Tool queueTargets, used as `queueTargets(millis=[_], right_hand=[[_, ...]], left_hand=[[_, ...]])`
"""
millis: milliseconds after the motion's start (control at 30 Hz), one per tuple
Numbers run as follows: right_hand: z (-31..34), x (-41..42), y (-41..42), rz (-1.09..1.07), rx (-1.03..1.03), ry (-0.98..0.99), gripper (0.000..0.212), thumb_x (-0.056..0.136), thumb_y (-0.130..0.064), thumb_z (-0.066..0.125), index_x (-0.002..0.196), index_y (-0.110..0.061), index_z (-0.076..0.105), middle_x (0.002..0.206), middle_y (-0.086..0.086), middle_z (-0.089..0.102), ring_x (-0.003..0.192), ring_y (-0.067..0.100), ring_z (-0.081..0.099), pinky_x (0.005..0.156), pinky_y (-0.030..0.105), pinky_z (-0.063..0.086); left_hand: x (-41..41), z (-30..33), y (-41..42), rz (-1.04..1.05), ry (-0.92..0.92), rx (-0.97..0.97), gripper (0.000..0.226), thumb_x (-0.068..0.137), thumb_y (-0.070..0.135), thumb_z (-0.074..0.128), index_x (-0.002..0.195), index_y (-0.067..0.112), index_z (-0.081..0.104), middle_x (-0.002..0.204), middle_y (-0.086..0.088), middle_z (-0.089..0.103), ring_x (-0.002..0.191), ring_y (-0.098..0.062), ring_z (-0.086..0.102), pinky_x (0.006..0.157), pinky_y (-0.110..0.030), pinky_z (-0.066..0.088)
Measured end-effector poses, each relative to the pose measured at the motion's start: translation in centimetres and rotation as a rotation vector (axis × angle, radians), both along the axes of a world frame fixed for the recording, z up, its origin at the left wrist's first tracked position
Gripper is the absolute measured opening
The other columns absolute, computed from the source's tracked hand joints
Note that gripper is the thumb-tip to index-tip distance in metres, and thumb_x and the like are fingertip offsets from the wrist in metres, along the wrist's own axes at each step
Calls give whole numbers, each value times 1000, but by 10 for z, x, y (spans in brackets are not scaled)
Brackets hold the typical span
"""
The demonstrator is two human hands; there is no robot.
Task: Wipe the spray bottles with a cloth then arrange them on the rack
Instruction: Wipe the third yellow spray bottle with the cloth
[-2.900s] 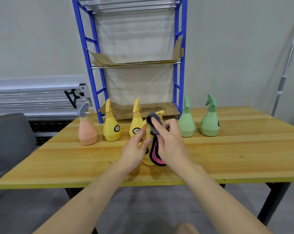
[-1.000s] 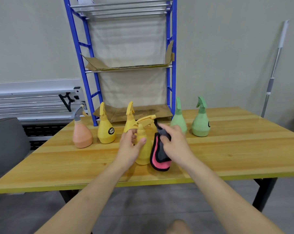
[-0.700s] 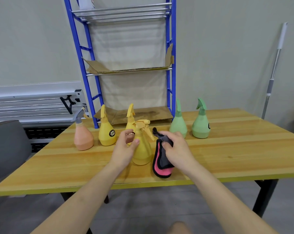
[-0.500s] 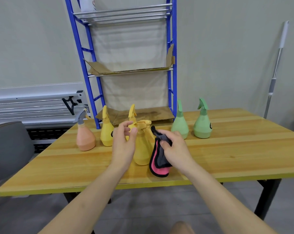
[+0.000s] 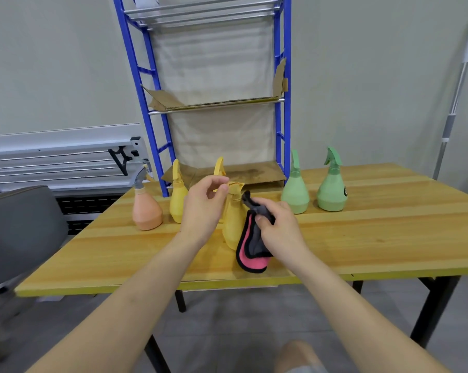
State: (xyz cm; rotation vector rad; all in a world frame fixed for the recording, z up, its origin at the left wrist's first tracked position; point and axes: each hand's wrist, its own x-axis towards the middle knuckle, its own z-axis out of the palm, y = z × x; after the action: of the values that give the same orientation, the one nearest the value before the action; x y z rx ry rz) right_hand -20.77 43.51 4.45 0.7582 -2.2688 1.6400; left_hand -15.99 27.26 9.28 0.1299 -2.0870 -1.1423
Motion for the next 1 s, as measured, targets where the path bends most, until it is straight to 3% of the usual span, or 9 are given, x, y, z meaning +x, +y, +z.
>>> queueTargets(millis=[167,233,400,567,667,767,833,900,1000], right_hand=[[-5,-1,-3,-53,-69,-11,41,99,-4,57,133,-26,65,117,2,50,104,9,51,84,-5,31],[-9,-3,-5,-67,-80,6,42,98,-4,57,132,-27,65,116,3,50,101,6,52,85,-5,31],[-22,2,-11,-68,-154,41,44,98,-3,58,132,-30,65,113,0,51,104,-5,51,89,-2,34],[-34,9,-18,-96,-178,122,47,98,1,57,136,-26,64,113,3,49,104,-5,48,92,1,34],[-27,12,-24,-160,-185,303,47,97,4,58,139,-17,62,111,2,46,101,2,49,92,6,37],[-12,0,-37,-166,-87,556,44,97,3,57,140,-7,61,108,4,45,96,18,51,90,23,47],[-6,-10,-46,-157,79,637,49,96,2,60,143,-9,58,107,6,45,95,26,50,78,38,52],[-7,-15,-49,-164,193,633,57,93,3,64,147,-13,54,106,7,45,96,27,47,67,43,51],[-9,-15,-45,-179,214,621,57,93,3,65,146,-13,56,104,7,44,95,27,47,64,42,51]], left_hand=[[1,5,-4,-38,-29,36,18,102,23,60,116,22,71,106,10,73,98,-6,68,75,-7,51],[-1,6,-7,-47,-33,65,19,101,21,61,116,21,73,104,7,75,97,-9,70,82,-17,57],[-6,6,-13,-61,-60,47,21,102,18,57,114,24,74,98,7,77,92,-17,72,84,-34,59],[-6,10,-16,-66,-82,15,24,105,18,55,120,21,73,103,7,76,94,-12,71,79,-24,58],[-8,12,-19,-93,-103,-33,24,105,20,55,120,21,73,104,7,75,97,-12,70,86,-27,58],[-15,13,-23,-106,-107,-55,24,105,19,56,117,21,76,103,6,77,99,-12,71,93,-37,59],[-17,12,-26,-114,-125,-76,27,105,18,53,115,24,77,105,6,78,101,-14,73,94,-43,59],[-21,12,-28,-98,-143,-97,28,105,18,52,114,25,77,106,5,78,102,-16,74,94,-44,59],[-23,12,-25,-63,-135,-117,25,105,17,55,109,26,77,99,4,78,93,-15,74,87,-39,61]])
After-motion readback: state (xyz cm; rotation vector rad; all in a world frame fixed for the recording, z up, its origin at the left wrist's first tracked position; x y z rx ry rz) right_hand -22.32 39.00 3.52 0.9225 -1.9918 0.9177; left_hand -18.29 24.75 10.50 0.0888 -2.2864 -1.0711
